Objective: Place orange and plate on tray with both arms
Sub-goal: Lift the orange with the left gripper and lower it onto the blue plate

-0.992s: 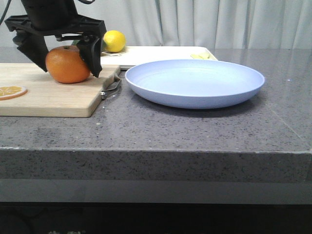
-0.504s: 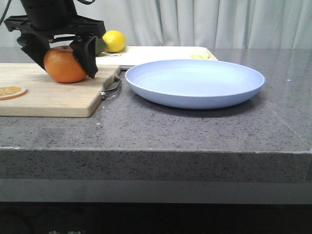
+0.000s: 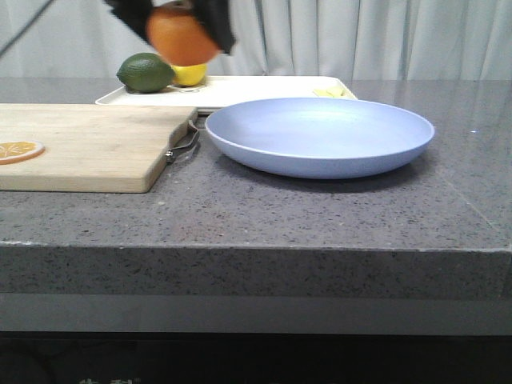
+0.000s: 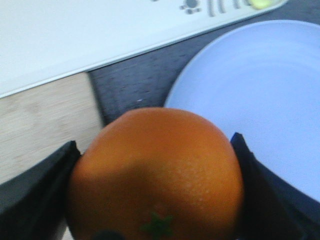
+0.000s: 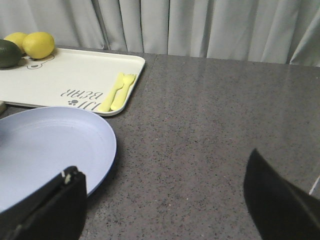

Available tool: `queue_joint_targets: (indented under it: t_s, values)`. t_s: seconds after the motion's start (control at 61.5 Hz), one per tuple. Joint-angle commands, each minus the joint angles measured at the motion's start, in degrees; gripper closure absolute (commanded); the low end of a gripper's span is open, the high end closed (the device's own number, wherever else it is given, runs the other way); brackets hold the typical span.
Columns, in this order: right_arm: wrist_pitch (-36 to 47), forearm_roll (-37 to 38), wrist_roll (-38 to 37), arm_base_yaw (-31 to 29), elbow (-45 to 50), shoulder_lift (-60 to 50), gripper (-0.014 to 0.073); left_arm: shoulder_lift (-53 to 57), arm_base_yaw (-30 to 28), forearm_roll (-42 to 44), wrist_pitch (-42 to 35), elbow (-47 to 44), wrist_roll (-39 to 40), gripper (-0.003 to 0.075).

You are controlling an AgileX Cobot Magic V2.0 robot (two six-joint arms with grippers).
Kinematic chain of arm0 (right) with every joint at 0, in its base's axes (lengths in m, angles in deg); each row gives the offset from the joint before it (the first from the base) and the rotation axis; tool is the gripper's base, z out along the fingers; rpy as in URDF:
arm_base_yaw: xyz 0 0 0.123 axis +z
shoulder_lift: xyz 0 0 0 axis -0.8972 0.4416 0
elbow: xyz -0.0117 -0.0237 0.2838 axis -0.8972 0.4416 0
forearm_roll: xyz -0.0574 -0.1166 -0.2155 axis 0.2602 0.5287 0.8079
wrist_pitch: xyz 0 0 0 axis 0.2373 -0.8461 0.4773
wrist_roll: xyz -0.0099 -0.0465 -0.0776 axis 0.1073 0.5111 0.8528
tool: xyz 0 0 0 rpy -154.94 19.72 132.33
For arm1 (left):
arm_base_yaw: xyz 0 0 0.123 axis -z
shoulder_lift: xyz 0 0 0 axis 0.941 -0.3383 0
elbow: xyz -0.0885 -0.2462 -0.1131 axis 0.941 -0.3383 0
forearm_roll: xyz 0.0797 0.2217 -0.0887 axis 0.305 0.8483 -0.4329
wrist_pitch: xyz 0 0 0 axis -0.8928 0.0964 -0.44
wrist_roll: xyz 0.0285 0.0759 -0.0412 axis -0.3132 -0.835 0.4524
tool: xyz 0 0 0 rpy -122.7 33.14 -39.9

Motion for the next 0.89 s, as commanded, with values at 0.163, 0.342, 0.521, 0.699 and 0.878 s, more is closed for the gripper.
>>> queue_joint_targets:
  t_s: [0.163,0.342,0.521,0.699,0.878]
  values:
    - [5.1,-0.1,0.1,-0.1,-2.1,0.3,-0.0048,-2.0,7.1,0.0,-9.0,2.0,-0.1,0.0547]
    - [5.1,-0.1,0.1,-0.1,-2.1,0.3,-0.0048,-5.4,8.7,-0.3,-11.1,2.0,-0.1,0.0547]
    - [5.1,-0.1,0.1,-0.1,-2.1,0.3,-0.0048,-6.5,9.0,0.0,-11.3,2.0,-0.1,0.0414]
    - [5.1,-0.1,0.1,-0.1,-2.1,0.3,-0.0048,-6.5,9.0,0.0,-11.4,2.0,-0.1,0.0104]
    - [5.1,-0.1,0.1,-0.1,-2.1,0.3,-0.0048,-6.5,9.0,0.0,-10.5,3.7,-0.1,0.0018]
